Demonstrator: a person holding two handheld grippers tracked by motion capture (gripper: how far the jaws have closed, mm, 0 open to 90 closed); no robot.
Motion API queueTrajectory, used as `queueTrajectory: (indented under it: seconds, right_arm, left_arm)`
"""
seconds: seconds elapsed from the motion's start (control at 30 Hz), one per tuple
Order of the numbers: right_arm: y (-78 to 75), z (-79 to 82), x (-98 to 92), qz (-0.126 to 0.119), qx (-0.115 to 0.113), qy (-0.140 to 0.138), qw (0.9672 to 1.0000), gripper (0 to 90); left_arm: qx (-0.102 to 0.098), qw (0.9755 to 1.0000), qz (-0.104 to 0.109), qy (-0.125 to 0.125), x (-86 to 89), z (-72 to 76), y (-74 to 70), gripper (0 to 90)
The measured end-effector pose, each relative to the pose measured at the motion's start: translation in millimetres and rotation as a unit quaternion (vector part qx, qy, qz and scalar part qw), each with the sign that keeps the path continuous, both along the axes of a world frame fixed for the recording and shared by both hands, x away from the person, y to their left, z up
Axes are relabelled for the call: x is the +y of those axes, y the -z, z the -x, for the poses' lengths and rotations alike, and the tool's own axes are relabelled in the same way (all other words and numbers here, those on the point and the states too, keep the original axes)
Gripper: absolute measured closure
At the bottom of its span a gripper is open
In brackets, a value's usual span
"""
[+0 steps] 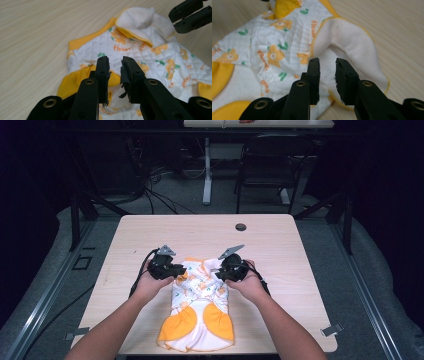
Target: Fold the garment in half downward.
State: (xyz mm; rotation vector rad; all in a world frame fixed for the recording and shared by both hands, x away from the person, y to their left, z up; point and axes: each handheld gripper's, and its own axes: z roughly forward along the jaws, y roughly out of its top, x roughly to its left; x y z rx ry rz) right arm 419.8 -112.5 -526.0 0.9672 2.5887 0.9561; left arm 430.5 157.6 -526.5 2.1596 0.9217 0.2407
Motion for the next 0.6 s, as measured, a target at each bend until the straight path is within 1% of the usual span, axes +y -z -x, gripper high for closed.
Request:
queueTrajectory:
  seconds: [0.1, 0.13, 0.23, 0.27, 0.3, 0.33, 0.37, 0.43, 0.5, 0.57, 0.6]
  right_arm:
    - [-1.9, -8.4, 2.1, 0.003, -0.001, 0.003, 1.0, 73.0]
    - [-2.8, -11.3, 2.4, 0.008, -0.002, 0.004, 1.0, 73.0]
    - [-4.5, -19.8, 2.4, 0.01, -0.003, 0.009, 0.9999, 73.0]
    - [-4.1, -21.6, 2.7, 0.009, -0.005, 0.015, 0.9998, 73.0]
    - [-4.5, -25.2, 2.6, 0.014, -0.004, 0.017, 0.9998, 73.0]
    - [-3.6, -27.7, 2.4, 0.011, -0.009, 0.02, 0.9997, 73.0]
    - [-2.8, -30.5, 2.2, 0.01, -0.004, 0.025, 0.9996, 73.0]
    - [-1.0, -34.0, 3.3, 0.02, -0.002, 0.029, 0.9994, 73.0]
    - [1.4, -38.1, 5.0, 0.02, -0.004, 0.035, 0.9992, 72.7]
    - [2.2, -41.1, 6.5, 0.023, -0.005, 0.039, 0.9989, 72.4]
    - [3.1, -42.6, 7.2, 0.024, -0.01, 0.041, 0.9988, 72.3]
  left_arm:
    - [0.003, 0.9999, 0.003, -0.011, -0.7, -8.2, -0.9, 75.3]
    - [0.005, 0.9999, 0.002, -0.011, -0.6, -11.0, -1.2, 75.3]
    - [0.007, 0.9999, 0.002, -0.01, -0.9, -18.0, -0.3, 78.9]
    - [0.007, 0.9998, 0.0, -0.016, -0.8, -21.0, 0.7, 79.5]
    - [0.008, 0.9998, -0.004, -0.017, -0.4, -23.4, 1.4, 79.4]
    - [0.007, 0.9997, -0.01, -0.022, -0.6, -25.3, 2.5, 79.4]
    - [0.007, 0.9996, -0.014, -0.022, -0.5, -26.8, 3.0, 79.4]
    - [0.007, 0.9994, -0.019, -0.028, 0.2, -30.1, 4.4, 79.3]
    - [0.009, 0.9993, -0.02, -0.03, 1.0, -33.1, 4.9, 78.9]
    - [0.004, 0.9992, -0.021, -0.034, 1.1, -35.7, 5.4, 77.6]
    - [0.005, 0.9992, -0.021, -0.032, 1.5, -37.2, 5.7, 77.2]
